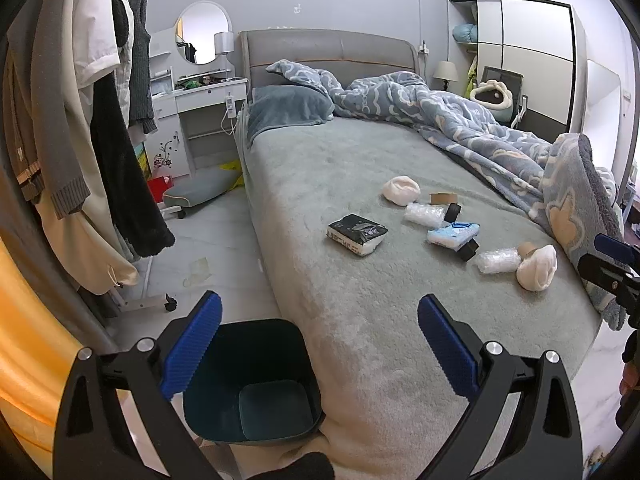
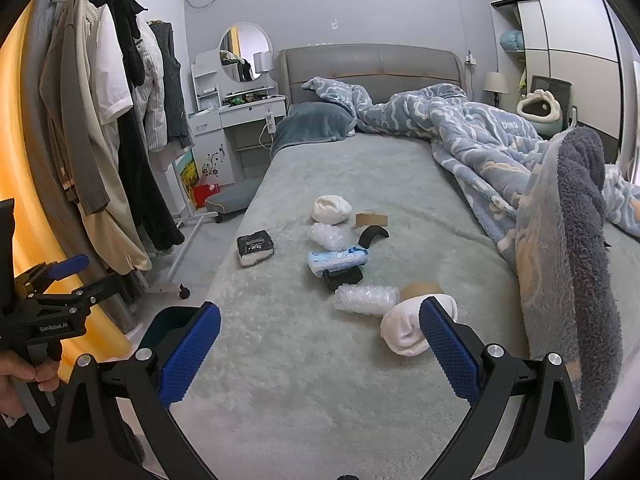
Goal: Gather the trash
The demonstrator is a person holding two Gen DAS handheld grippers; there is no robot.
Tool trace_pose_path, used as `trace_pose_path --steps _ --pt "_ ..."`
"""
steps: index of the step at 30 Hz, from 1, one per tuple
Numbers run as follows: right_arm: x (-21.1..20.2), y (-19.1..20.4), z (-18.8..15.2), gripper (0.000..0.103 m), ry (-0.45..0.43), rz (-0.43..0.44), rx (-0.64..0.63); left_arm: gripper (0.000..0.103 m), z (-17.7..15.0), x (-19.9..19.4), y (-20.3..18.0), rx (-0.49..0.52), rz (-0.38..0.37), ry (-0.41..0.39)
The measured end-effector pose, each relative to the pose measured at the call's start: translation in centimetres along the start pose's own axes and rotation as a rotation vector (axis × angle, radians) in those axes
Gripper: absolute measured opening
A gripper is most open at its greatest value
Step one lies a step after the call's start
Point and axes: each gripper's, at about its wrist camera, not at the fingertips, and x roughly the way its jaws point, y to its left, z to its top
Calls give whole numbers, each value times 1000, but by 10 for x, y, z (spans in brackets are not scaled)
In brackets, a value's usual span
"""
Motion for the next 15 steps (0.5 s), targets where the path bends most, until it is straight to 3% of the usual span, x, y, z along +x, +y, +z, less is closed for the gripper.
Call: trace_pose_path --steps 15 --pt "-1 1 1 100 0 -2 -2 100 0 0 3 -7 -2 0"
